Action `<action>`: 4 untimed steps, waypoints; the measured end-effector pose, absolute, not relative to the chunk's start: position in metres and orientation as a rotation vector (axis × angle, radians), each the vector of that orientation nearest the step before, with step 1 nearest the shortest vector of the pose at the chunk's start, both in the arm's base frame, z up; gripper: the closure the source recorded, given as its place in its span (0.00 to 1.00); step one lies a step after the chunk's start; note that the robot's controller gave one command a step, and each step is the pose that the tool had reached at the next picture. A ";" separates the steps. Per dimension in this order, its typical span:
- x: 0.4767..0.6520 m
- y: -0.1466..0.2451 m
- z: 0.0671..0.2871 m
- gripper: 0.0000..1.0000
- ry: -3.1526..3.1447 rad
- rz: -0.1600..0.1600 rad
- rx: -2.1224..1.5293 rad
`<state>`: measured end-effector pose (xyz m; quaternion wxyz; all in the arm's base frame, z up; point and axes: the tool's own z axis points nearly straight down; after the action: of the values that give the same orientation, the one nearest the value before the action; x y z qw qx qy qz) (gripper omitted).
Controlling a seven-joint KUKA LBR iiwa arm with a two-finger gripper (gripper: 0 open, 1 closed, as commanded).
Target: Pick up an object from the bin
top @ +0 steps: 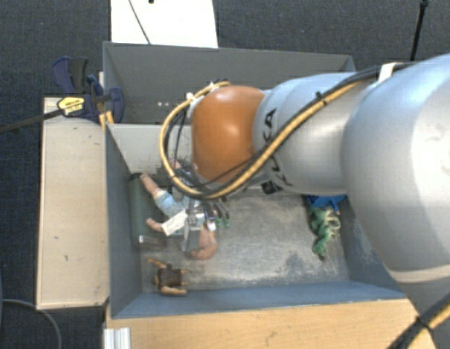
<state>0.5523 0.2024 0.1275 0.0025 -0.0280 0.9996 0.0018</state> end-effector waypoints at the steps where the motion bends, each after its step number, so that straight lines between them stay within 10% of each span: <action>1: 0.562 0.236 0.120 1.00 2.913 -0.005 -1.174; 2: 0.562 0.235 0.120 1.00 2.914 -0.004 -1.171; 4: 0.532 0.235 0.192 1.00 2.885 0.002 -1.246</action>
Offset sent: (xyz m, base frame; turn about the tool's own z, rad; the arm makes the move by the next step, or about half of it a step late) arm 0.0000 0.0000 0.0000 0.0000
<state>0.5322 0.2349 0.1922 -0.0004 -0.3964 0.9181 0.0005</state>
